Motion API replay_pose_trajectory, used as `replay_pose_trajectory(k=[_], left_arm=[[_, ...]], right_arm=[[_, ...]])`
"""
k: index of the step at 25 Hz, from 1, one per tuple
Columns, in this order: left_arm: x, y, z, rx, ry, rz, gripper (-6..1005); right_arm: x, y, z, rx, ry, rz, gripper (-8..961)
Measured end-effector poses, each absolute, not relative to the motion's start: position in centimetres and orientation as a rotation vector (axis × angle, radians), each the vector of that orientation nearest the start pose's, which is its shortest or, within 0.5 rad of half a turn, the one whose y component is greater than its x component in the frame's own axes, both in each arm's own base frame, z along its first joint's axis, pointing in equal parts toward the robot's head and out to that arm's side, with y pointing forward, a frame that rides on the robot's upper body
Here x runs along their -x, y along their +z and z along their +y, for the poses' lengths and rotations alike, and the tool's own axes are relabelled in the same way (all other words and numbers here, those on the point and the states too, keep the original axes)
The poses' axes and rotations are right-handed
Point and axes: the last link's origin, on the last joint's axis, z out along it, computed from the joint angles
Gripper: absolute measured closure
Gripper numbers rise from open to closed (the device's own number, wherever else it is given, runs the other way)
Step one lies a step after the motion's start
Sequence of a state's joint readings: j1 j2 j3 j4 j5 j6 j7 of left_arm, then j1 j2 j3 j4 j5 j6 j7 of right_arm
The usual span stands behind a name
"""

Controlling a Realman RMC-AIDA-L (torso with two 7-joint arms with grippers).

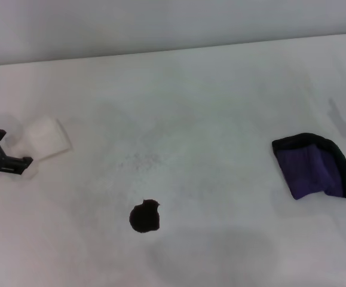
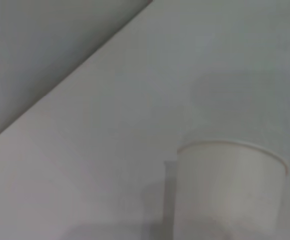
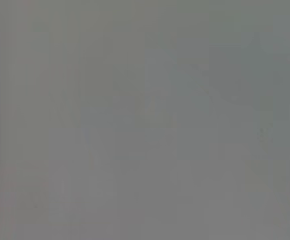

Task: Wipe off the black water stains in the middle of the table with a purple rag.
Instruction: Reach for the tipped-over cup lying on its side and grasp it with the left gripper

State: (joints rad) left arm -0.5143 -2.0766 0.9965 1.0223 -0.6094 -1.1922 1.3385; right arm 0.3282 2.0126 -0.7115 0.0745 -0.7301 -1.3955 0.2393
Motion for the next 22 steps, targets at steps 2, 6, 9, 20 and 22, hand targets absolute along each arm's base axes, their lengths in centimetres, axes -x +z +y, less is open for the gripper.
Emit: replay_pose_trajectory(k=[2, 6, 9, 20, 22], left_arm=[[29.4, 2.6, 37.5, 2.531, 0.308, -0.576, 108], [29.4, 2.1, 37.5, 2.548, 0.336, -0.529, 108], [29.1, 1.6, 37.5, 2.573, 0.386, -0.476, 108], [27.4, 3.2, 38.3, 2.559, 0.45, -0.323, 109], [27.3, 3.2, 38.4, 2.562, 0.452, -0.302, 109]], right_arm=[[-38.7, 3.2, 26.8, 1.51, 0.639, 0.532, 97], [-38.7, 3.2, 26.8, 1.51, 0.639, 0.532, 97], [-38.7, 3.1, 26.8, 1.51, 0.637, 0.535, 97], [-38.8, 2.7, 26.4, 1.501, 0.639, 0.565, 97], [-38.8, 2.6, 26.5, 1.502, 0.642, 0.565, 97]])
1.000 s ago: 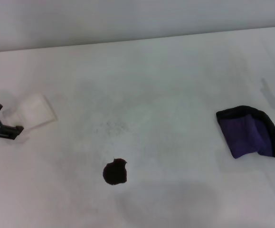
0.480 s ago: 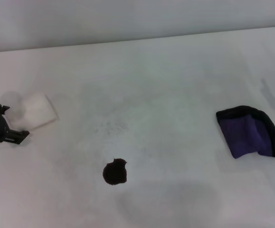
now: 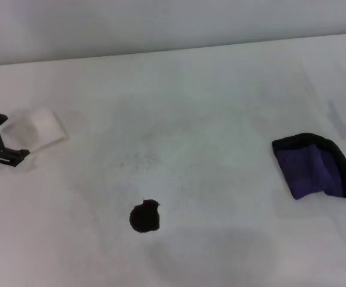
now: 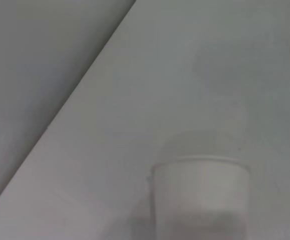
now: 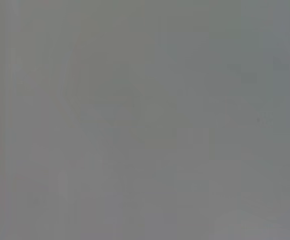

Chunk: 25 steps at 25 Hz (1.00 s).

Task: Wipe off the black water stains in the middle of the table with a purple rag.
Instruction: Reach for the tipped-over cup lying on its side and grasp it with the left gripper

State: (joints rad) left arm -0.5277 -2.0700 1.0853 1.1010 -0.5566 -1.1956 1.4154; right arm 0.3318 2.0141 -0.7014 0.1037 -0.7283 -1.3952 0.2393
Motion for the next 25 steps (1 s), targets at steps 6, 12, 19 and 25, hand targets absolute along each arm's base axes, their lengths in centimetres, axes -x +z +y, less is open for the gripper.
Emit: replay_pose_trajectory(k=[6, 12, 19, 25], left_arm=[[27.4, 2.9, 38.7, 2.565, 0.456, -0.27, 109], [27.9, 3.3, 39.2, 2.513, 0.452, -0.253, 109], [28.1, 2.1, 39.2, 2.549, 0.452, -0.227, 109], [28.1, 2.0, 39.3, 2.548, 0.448, -0.204, 234]], right_arm=[[-38.6, 2.3, 26.4, 1.507, 0.65, 0.573, 97], [-38.6, 2.3, 26.1, 1.505, 0.653, 0.574, 97], [-38.5, 2.2, 26.1, 1.512, 0.659, 0.572, 98], [-38.4, 2.0, 26.1, 1.516, 0.662, 0.576, 98]])
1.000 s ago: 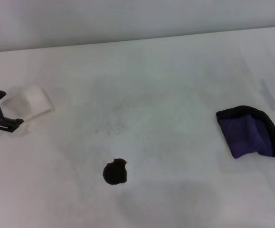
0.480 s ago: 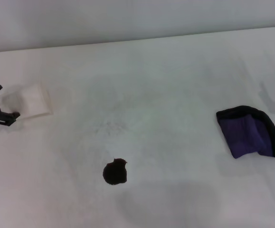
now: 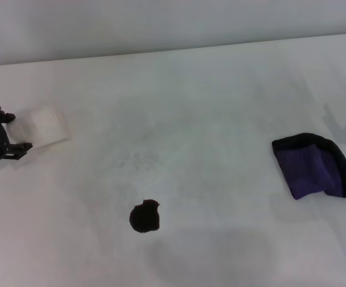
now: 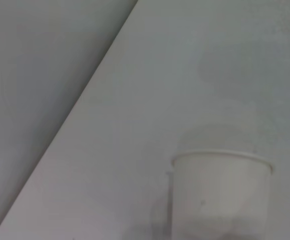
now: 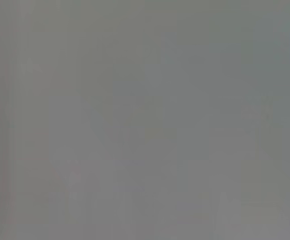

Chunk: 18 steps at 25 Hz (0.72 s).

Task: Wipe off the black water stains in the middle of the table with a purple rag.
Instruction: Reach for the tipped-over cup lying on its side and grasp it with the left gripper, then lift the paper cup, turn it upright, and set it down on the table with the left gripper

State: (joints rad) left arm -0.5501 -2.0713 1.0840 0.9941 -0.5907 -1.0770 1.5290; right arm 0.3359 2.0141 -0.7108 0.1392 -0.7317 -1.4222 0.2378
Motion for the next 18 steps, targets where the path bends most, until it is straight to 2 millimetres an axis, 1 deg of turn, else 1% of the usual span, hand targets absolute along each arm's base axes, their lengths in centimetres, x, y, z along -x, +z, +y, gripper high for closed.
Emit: replay_pose_trajectory(k=[4, 6, 8, 10, 14, 15, 16, 18], left_arm=[[27.8, 2.0, 39.5, 2.536, 0.433, -0.197, 287], [27.5, 2.1, 39.6, 2.53, 0.405, -0.198, 313], [27.0, 2.4, 39.6, 2.517, 0.345, -0.201, 313], [26.1, 2.7, 39.6, 2.502, 0.256, -0.201, 314], [24.5, 2.9, 39.8, 2.462, 0.009, -0.233, 314], [24.5, 2.9, 39.8, 2.462, 0.009, -0.233, 315], [24.3, 2.7, 39.7, 2.449, -0.057, -0.249, 315], [24.5, 1.6, 39.1, 2.4, -0.211, -0.288, 315]], right_arm=[[-38.4, 2.0, 26.0, 1.516, 0.661, 0.578, 99], [-38.5, 2.0, 26.0, 1.516, 0.661, 0.578, 100], [-38.4, 2.0, 26.0, 1.517, 0.661, 0.576, 100], [-38.4, 2.0, 26.1, 1.518, 0.662, 0.57, 100], [-38.0, 2.3, 26.4, 1.528, 0.674, 0.537, 101], [-37.9, 2.4, 26.5, 1.528, 0.678, 0.526, 101], [-37.8, 2.5, 26.6, 1.527, 0.683, 0.514, 102], [-37.6, 2.9, 26.8, 1.524, 0.688, 0.49, 102]])
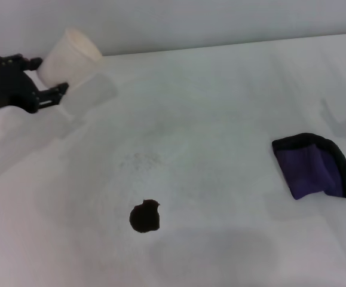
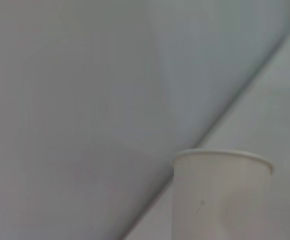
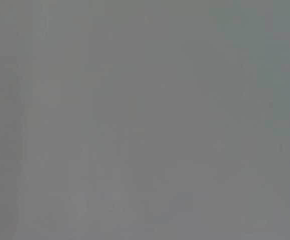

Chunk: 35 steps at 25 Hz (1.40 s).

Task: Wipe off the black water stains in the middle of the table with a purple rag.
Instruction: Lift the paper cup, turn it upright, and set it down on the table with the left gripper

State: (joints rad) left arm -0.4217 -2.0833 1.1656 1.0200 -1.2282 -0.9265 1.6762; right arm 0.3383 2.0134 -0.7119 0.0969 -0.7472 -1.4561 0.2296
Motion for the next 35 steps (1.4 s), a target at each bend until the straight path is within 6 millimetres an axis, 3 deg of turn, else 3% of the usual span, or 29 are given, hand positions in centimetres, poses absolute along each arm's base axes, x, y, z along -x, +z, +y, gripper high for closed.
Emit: replay_pose_trajectory(k=[7, 13, 25, 35], left_arm=[[27.0, -2.1, 36.1, 2.302, -0.395, -0.424, 317], [29.1, -3.9, 33.8, 2.259, -0.446, -0.504, 316], [32.8, -5.6, 29.9, 2.176, -0.451, -0.623, 321], [33.7, -6.0, 29.1, 2.188, -0.411, -0.603, 328]], right_arm=[[-37.7, 4.1, 27.1, 1.518, 0.678, 0.432, 103], [-37.8, 4.7, 27.2, 1.515, 0.645, 0.384, 102], [-37.9, 5.1, 27.1, 1.51, 0.618, 0.349, 102], [-38.1, 5.2, 27.1, 1.504, 0.61, 0.355, 103]])
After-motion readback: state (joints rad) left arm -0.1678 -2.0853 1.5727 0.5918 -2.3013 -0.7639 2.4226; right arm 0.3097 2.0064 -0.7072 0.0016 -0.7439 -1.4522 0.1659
